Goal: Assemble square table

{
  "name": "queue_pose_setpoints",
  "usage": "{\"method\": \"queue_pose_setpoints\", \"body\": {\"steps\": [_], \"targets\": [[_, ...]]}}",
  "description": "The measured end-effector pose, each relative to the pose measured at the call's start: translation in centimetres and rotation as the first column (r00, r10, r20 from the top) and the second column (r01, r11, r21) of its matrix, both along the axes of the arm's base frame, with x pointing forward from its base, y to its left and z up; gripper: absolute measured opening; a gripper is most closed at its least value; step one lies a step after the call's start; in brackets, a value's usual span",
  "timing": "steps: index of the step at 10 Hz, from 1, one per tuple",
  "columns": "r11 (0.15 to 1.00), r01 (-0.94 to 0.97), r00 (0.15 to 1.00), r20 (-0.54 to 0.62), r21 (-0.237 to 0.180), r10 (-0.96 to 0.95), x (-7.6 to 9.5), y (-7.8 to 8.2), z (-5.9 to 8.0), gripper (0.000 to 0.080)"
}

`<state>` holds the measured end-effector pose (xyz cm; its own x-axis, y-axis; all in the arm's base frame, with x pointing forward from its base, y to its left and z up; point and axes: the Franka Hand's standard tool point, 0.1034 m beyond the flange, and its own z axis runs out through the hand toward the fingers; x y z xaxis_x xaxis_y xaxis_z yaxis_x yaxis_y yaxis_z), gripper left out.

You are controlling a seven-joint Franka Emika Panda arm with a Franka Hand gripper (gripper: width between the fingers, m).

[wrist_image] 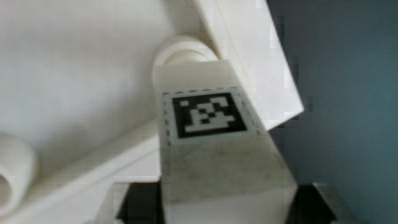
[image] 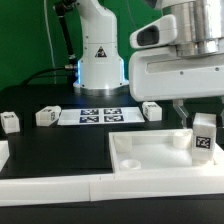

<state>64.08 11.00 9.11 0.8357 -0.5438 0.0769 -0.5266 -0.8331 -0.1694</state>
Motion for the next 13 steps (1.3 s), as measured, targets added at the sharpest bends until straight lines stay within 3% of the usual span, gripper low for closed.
{"method": "queue_pose_setpoints", "body": {"steps": [2, 5, 7, 9, 10, 11, 13], "targets": [[0.950, 0.308, 0.951, -0.031, 0.047, -0.307, -1.0, 0.0, 0.0, 0.0299], [0.739, 0.664, 0.748, -0.135, 0.118, -0.650, -1.4, 0.5, 0.0, 0.0299], [0.647, 0.752, 0.659, -0.175, 0.129, -0.731, -1.4, 0.3, 0.0, 0.0299], [0.716, 0.687, 0.726, -0.155, 0.122, -0.670, -1.4, 0.3, -0.1, 0.0300], [0.816, 0.571, 0.819, -0.130, 0.093, -0.558, -1.6, 0.6, -0.2, 0.0477], [0.896, 0.439, 0.897, -0.101, 0.070, -0.431, -1.3, 0.9, -0.1, 0.0590], [0.964, 0.261, 0.964, -0.067, 0.053, -0.257, -1.3, 0.9, -0.1, 0.0637]]}}
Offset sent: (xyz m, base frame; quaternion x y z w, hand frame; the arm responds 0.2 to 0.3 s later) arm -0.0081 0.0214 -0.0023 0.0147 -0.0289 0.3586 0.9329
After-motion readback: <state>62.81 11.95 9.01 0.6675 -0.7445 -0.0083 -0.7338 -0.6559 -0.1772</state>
